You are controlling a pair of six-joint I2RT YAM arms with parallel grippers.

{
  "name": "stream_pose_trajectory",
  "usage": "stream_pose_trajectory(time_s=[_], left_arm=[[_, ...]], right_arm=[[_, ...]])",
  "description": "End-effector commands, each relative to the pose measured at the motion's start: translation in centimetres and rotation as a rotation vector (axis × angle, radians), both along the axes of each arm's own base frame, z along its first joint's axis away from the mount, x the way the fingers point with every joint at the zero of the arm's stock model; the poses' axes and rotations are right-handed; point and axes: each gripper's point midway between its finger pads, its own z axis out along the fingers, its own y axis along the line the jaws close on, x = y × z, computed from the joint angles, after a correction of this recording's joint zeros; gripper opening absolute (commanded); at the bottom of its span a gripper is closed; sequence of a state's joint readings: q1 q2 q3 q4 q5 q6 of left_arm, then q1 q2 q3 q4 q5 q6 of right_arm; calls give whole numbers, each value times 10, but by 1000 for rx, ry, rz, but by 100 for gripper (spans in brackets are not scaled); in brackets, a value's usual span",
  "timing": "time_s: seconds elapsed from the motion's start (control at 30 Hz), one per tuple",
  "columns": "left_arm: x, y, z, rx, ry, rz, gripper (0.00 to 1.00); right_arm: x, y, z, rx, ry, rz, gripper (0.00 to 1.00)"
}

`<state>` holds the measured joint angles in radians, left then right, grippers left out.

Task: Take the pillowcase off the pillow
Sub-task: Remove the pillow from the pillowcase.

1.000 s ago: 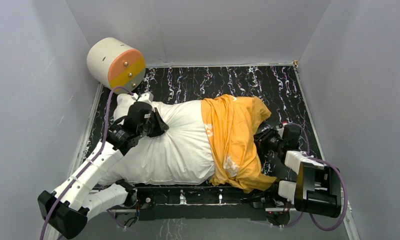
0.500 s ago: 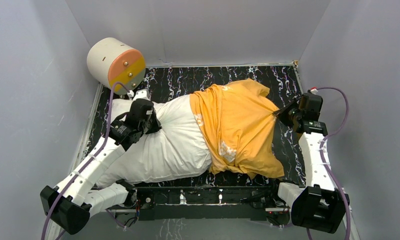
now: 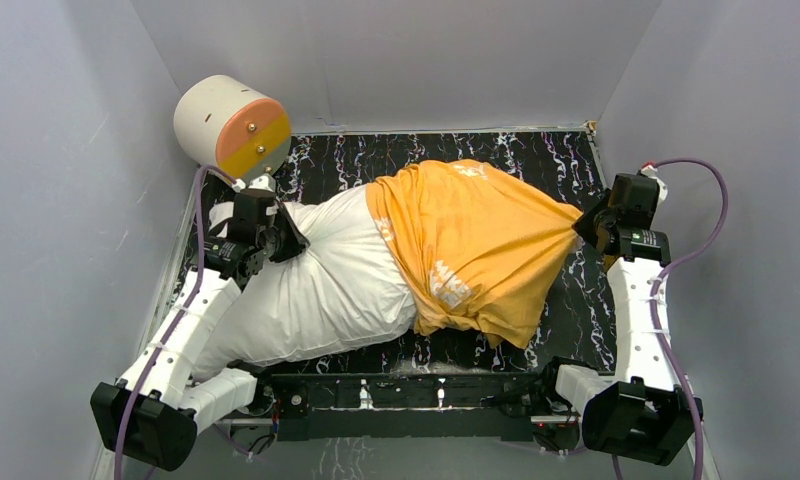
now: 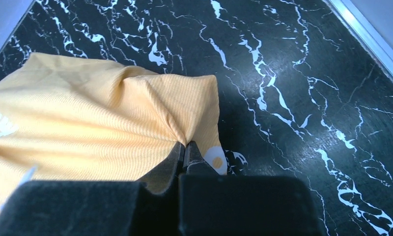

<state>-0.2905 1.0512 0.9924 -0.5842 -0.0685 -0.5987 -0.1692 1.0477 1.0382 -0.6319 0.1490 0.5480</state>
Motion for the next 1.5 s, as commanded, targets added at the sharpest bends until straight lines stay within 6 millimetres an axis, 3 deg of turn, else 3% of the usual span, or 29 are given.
stream_pose_trajectory(time_s=[0.0,0.1,0.17,0.23,0.3,0.37,0.53,0.63,0.73,0.87,0.97,1.0,1.1,1.2,1.27,1.37,1.47], left_arm=[[-29,22,-32,86,114,-25,0],[-28,4,-29,8,93,-95,0],[-27,-4,-27,-27,87,-125,0],[-27,-10,-26,-50,88,-143,0],[-28,-11,-28,-61,97,-145,0],[-30,-14,-28,-74,101,-152,0],[-30,-15,-23,-83,83,-159,0],[-30,-14,-22,-79,80,-157,0],[-29,-16,-23,-82,84,-167,0],[-28,-18,-21,-86,83,-176,0],[-28,-17,-21,-86,79,-174,0],[-28,-17,-21,-88,82,-173,0],[-28,-18,-22,-90,84,-175,0],[-26,-17,-22,-85,84,-170,0],[-26,-16,-23,-78,85,-162,0],[-27,-10,-23,-56,86,-141,0],[-29,2,-25,-8,86,-97,0]], right_arm=[[21,-1,41,-18,-165,61,0],[20,55,19,209,-147,298,11],[9,91,1,362,-116,459,19],[-4,112,-18,486,-87,529,42],[-18,111,-47,511,-19,472,72],[-29,104,-61,475,10,417,86],[-67,90,-86,455,134,225,97],[-87,97,-96,517,183,182,99],[-89,117,-89,646,133,206,99],[-84,144,-79,900,82,216,99],[-84,151,-91,1014,104,180,99],[-83,152,-95,1036,111,167,94],[-77,153,-98,1057,100,170,59],[-66,144,-94,991,65,162,14],[-53,131,-88,897,14,136,1],[-30,93,-64,650,-60,59,0],[-15,36,-28,336,-139,-76,0]])
